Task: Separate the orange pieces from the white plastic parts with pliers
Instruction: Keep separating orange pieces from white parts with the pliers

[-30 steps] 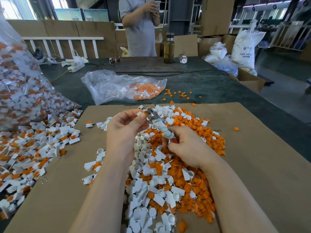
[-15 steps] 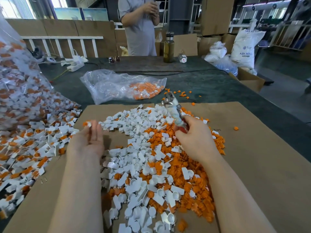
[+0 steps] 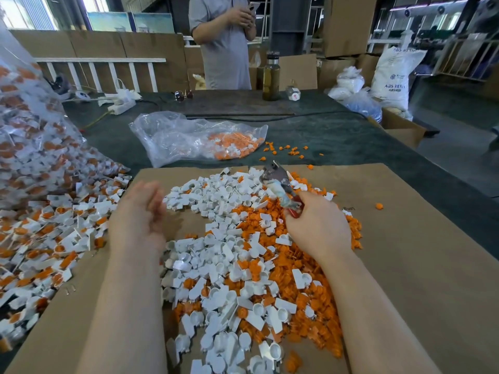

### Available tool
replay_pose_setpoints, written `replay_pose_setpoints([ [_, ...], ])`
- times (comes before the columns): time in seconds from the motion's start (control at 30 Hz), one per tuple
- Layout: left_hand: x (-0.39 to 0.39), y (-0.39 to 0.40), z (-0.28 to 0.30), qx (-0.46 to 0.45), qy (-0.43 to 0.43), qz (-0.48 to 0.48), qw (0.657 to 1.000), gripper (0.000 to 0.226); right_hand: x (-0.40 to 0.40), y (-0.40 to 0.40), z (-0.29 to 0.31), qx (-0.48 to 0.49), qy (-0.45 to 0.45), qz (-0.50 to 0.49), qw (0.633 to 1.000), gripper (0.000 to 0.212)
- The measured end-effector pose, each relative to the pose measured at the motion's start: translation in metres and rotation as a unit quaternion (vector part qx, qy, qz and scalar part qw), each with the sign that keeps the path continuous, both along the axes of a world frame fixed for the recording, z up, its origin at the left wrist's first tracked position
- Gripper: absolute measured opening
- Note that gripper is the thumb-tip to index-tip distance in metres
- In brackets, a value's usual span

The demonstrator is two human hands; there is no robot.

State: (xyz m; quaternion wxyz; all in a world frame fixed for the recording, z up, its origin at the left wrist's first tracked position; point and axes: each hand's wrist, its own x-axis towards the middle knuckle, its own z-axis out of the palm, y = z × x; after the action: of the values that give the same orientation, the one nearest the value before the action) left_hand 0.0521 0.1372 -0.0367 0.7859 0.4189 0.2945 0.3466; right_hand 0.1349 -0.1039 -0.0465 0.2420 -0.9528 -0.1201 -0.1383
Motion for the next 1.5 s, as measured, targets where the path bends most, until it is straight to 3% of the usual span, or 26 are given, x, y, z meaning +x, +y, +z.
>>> replay_pose_setpoints([
  [0.1, 0.009, -0.024, 0.007, 0.198, 0.143, -0.092, 0.965, 0.014, 0.000, 0.001, -0.002, -0.037, -0.007, -0.021, 0.999, 0.019],
  [0.2, 0.014, -0.044, 0.000, 0.402, 0.258, -0.158, 0.864, 0.020, 0.000, 0.002, -0.004, -0.082, -0.015, -0.029, 0.996, 0.015],
  [0.3, 0.019, -0.054, -0.003, 0.506, 0.359, -0.185, 0.762, 0.038, -0.001, 0.003, -0.006, -0.113, -0.014, -0.026, 0.993, 0.020],
  [0.37, 0.021, -0.056, -0.005, 0.544, 0.377, -0.175, 0.729, 0.040, 0.000, 0.003, -0.008, -0.122, -0.015, -0.025, 0.992, 0.022],
  [0.57, 0.022, -0.058, -0.005, 0.553, 0.343, -0.182, 0.737, 0.017, 0.002, 0.005, -0.009, -0.125, -0.019, -0.017, 0.992, 0.030],
  [0.77, 0.025, -0.059, -0.010, 0.609, 0.336, -0.157, 0.701, 0.022, 0.003, 0.005, -0.010, -0.114, -0.018, -0.010, 0.993, 0.024],
  [0.93, 0.025, -0.058, -0.011, 0.596, 0.324, -0.154, 0.718, 0.015, 0.002, 0.006, -0.009, -0.101, -0.014, -0.006, 0.995, 0.024],
  [1.07, 0.025, -0.059, -0.011, 0.598, 0.296, -0.168, 0.725, 0.011, 0.002, 0.006, -0.006, -0.053, -0.004, -0.002, 0.999, 0.020],
  [1.33, 0.024, -0.061, -0.010, 0.641, 0.276, -0.172, 0.695, 0.009, 0.001, 0.007, -0.001, 0.049, 0.016, 0.039, 0.998, 0.018],
  [1.5, 0.025, -0.063, -0.008, 0.643, 0.271, -0.171, 0.695, 0.012, 0.000, 0.006, 0.002, 0.104, 0.036, 0.071, 0.991, 0.027],
])
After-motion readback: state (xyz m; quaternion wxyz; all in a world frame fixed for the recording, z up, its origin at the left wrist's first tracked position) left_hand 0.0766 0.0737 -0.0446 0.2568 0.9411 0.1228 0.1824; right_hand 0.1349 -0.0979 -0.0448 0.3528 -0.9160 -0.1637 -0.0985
